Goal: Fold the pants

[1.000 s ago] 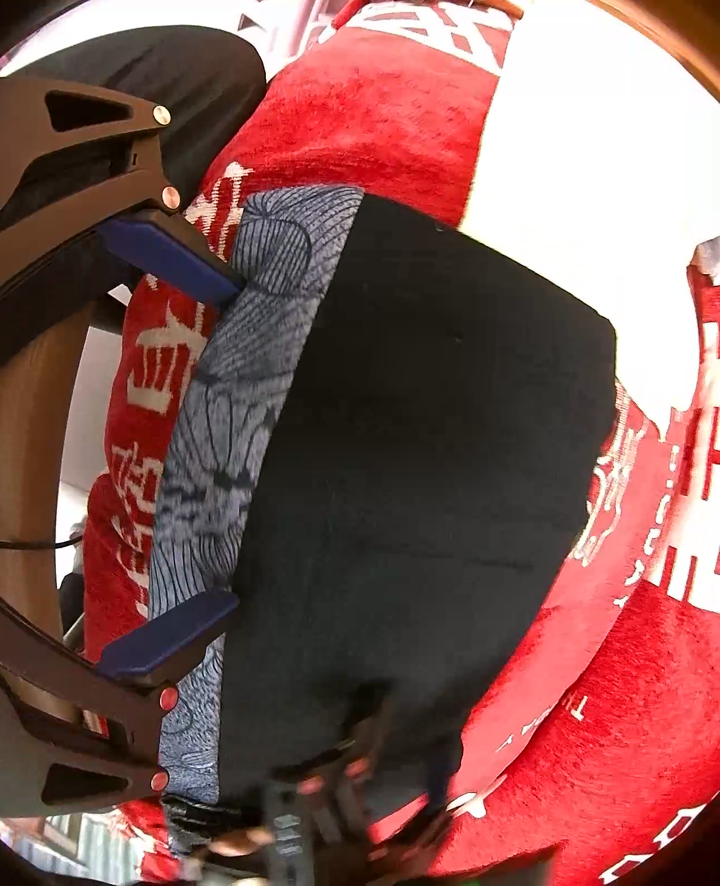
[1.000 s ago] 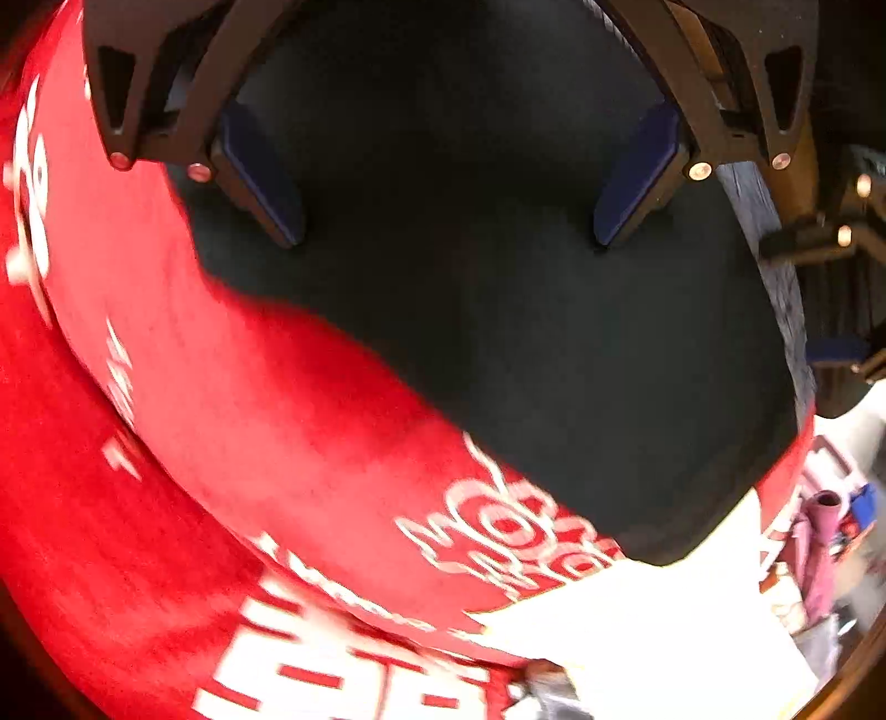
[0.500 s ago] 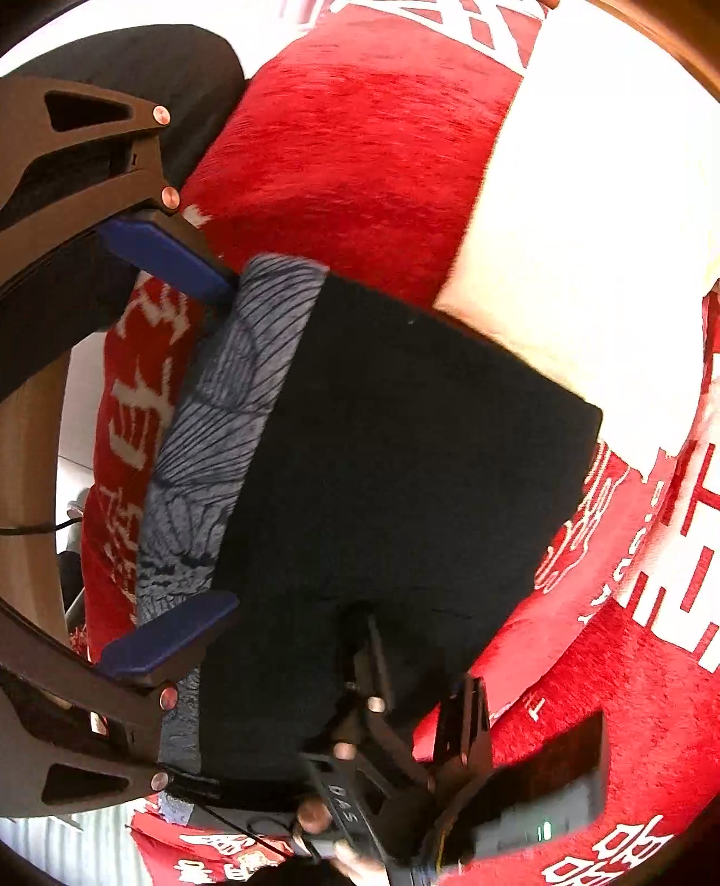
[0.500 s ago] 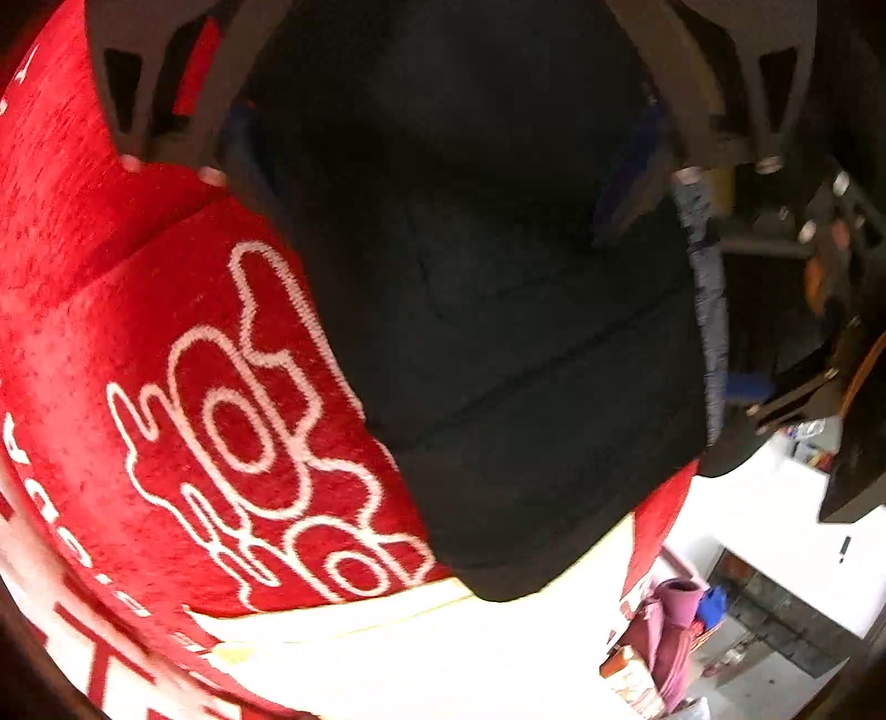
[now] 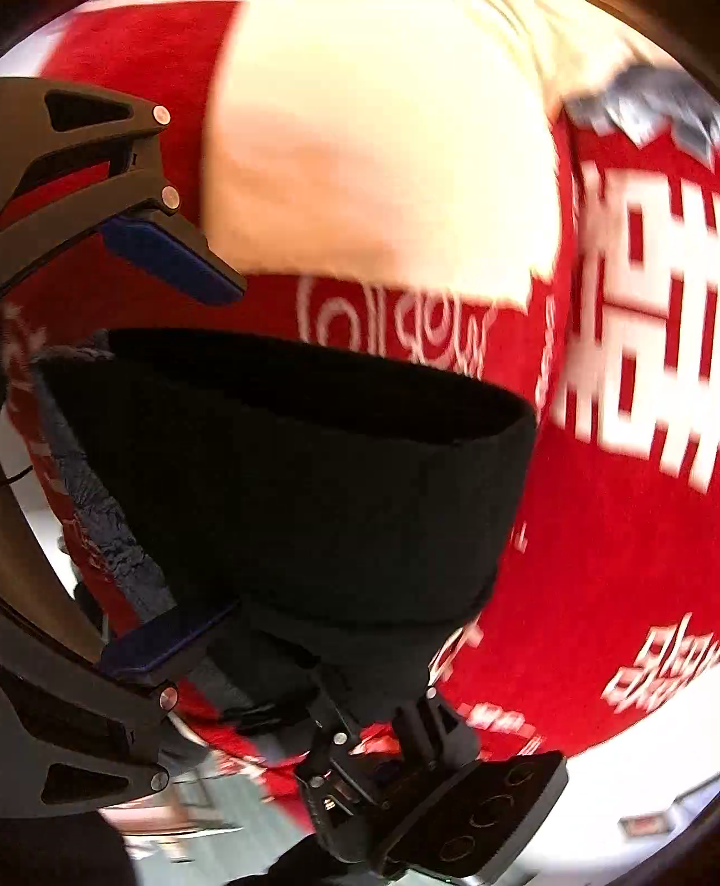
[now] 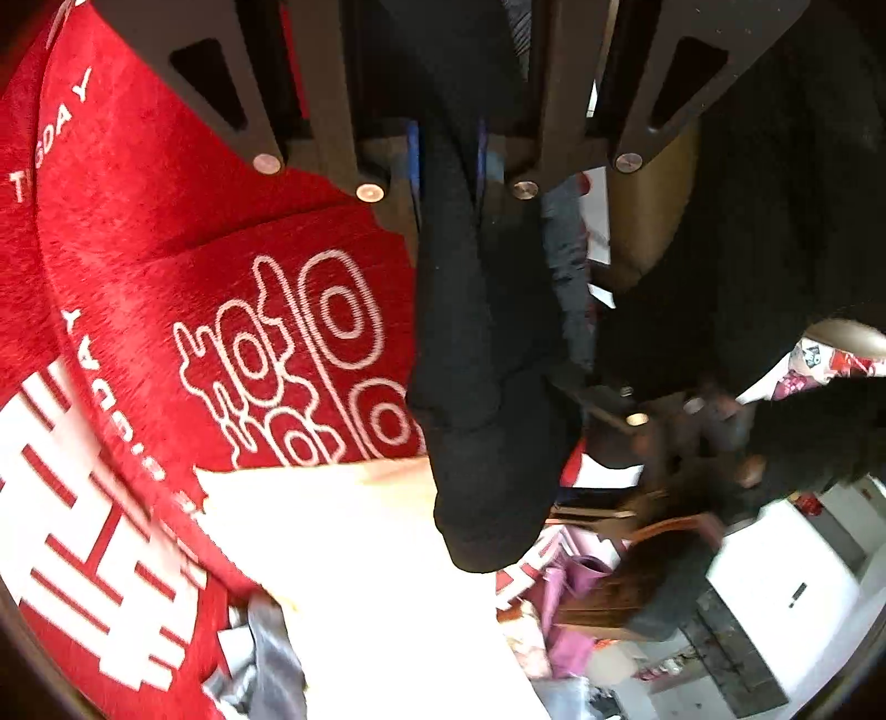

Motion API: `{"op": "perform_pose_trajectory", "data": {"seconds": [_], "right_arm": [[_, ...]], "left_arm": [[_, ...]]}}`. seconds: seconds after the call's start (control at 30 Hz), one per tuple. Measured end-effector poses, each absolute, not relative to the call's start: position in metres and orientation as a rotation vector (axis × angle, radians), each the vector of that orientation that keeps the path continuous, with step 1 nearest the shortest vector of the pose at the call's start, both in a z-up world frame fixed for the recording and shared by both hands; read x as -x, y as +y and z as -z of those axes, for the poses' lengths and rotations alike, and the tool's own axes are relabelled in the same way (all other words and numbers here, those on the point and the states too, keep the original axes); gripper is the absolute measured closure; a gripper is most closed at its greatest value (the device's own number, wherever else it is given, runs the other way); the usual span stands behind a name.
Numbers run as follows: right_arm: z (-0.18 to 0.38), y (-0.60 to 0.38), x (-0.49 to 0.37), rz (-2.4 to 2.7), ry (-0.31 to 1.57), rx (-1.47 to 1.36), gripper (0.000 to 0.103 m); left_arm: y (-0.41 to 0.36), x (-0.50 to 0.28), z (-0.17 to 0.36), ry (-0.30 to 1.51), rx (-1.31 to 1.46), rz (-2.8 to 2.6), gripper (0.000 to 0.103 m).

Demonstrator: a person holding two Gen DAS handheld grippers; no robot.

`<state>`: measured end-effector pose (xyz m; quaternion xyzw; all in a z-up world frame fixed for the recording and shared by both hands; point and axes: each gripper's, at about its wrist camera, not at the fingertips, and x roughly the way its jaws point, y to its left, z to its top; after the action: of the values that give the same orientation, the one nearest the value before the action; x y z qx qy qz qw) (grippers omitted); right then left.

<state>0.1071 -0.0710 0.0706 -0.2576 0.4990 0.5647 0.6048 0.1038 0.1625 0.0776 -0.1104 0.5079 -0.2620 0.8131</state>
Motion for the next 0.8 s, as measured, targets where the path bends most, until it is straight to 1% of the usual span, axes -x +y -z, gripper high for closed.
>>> {"op": "perform_pose_trajectory", "data": {"seconds": [0.07, 0.13, 0.2, 0.27, 0.33, 0.47, 0.6, 0.63, 0.67, 0.7, 0.73, 0.77, 0.8], "right_arm": [[-0.069, -0.071, -0.104, -1.296, 1.154, 0.587, 0.089], [-0.067, -0.071, -0.102, -1.286, 1.155, 0.592, 0.089], [-0.069, -0.073, -0.1, -1.283, 1.143, 0.606, 0.089], [-0.076, -0.08, -0.096, -1.285, 1.123, 0.591, 0.089], [-0.082, -0.085, -0.093, -1.29, 1.118, 0.568, 0.089], [-0.078, -0.083, -0.088, -1.288, 1.105, 0.572, 0.089], [-0.067, -0.078, -0.105, -1.238, 1.142, 0.545, 0.089], [-0.062, -0.077, -0.112, -1.221, 1.161, 0.534, 0.089], [-0.059, -0.076, -0.117, -1.21, 1.179, 0.521, 0.089], [-0.055, -0.076, -0.122, -1.197, 1.198, 0.508, 0.088], [-0.049, -0.074, -0.127, -1.181, 1.229, 0.49, 0.086], [-0.044, -0.072, -0.132, -1.169, 1.26, 0.473, 0.085], [-0.038, -0.069, -0.136, -1.145, 1.284, 0.464, 0.08]], "left_arm": [[0.153, -0.114, -0.067, 1.133, 0.288, 0.657, 0.0], [0.139, -0.123, -0.061, 1.18, 0.233, 0.658, 0.0], [0.14, -0.127, -0.066, 1.168, 0.173, 0.639, 0.0], [0.157, -0.123, -0.067, 1.149, 0.285, 0.69, 0.0], [0.159, -0.119, -0.063, 1.162, 0.306, 0.713, 0.0], [0.145, -0.119, -0.051, 1.198, 0.253, 0.724, 0.0], [0.141, -0.134, -0.041, 1.238, 0.315, 0.688, 0.001], [0.137, -0.134, -0.043, 1.246, 0.287, 0.669, 0.007], [0.132, -0.133, -0.044, 1.25, 0.25, 0.654, 0.02], [0.127, -0.133, -0.044, 1.267, 0.217, 0.654, 0.043], [0.121, -0.134, -0.042, 1.312, 0.214, 0.668, 0.056], [0.115, -0.134, -0.041, 1.331, 0.205, 0.667, 0.06], [0.108, -0.135, -0.042, 1.339, 0.181, 0.661, 0.074]]}}
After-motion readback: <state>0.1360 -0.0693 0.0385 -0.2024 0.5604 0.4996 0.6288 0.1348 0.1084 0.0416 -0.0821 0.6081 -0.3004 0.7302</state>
